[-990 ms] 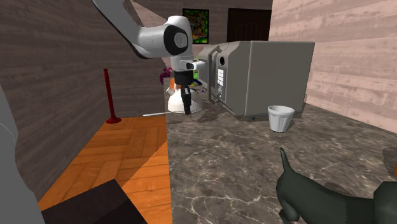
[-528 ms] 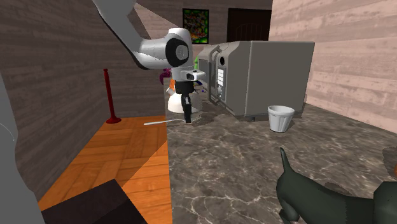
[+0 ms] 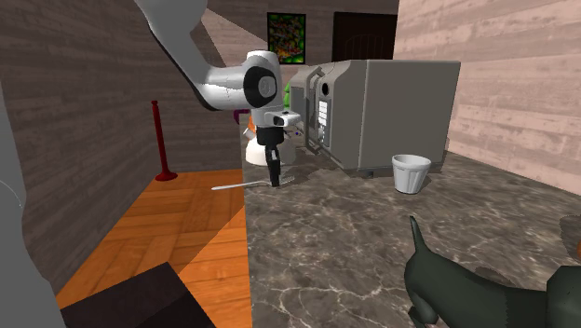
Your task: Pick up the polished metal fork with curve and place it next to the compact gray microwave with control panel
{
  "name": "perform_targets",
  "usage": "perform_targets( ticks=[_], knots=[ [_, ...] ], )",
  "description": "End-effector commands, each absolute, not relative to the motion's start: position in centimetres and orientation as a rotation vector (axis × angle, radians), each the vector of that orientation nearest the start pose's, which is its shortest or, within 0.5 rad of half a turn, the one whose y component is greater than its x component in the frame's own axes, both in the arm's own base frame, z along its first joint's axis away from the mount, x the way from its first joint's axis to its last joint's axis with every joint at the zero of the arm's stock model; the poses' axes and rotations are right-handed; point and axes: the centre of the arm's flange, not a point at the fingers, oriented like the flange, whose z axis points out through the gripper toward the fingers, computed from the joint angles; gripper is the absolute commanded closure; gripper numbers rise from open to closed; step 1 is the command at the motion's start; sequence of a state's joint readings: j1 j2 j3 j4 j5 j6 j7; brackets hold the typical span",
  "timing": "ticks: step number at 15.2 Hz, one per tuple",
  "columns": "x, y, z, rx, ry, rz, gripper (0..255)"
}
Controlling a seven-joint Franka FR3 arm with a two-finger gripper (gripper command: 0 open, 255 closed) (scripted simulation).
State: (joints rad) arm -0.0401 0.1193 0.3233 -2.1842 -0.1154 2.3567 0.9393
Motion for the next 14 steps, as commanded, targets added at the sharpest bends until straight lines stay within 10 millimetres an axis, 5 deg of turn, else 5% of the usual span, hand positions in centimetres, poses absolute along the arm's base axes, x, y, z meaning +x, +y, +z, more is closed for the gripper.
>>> perform_targets(
  ticks=[1, 2, 3, 8, 12, 14],
  knots=[
    [53.3, 15.2, 34.2, -3.011, 0.899, -0.12, 255],
    [53.3, 15.2, 34.2, -3.011, 0.899, -0.12, 255],
    [53.3, 15.2, 34.2, -3.011, 0.899, -0.12, 0],
    [53.3, 15.2, 34.2, -3.011, 0.899, -0.12, 0],
    [52.9, 15.3, 39.2, -3.011, 0.899, -0.12, 0],
    [52.9, 15.3, 39.2, -3.011, 0.899, -0.12, 0]
  ],
)
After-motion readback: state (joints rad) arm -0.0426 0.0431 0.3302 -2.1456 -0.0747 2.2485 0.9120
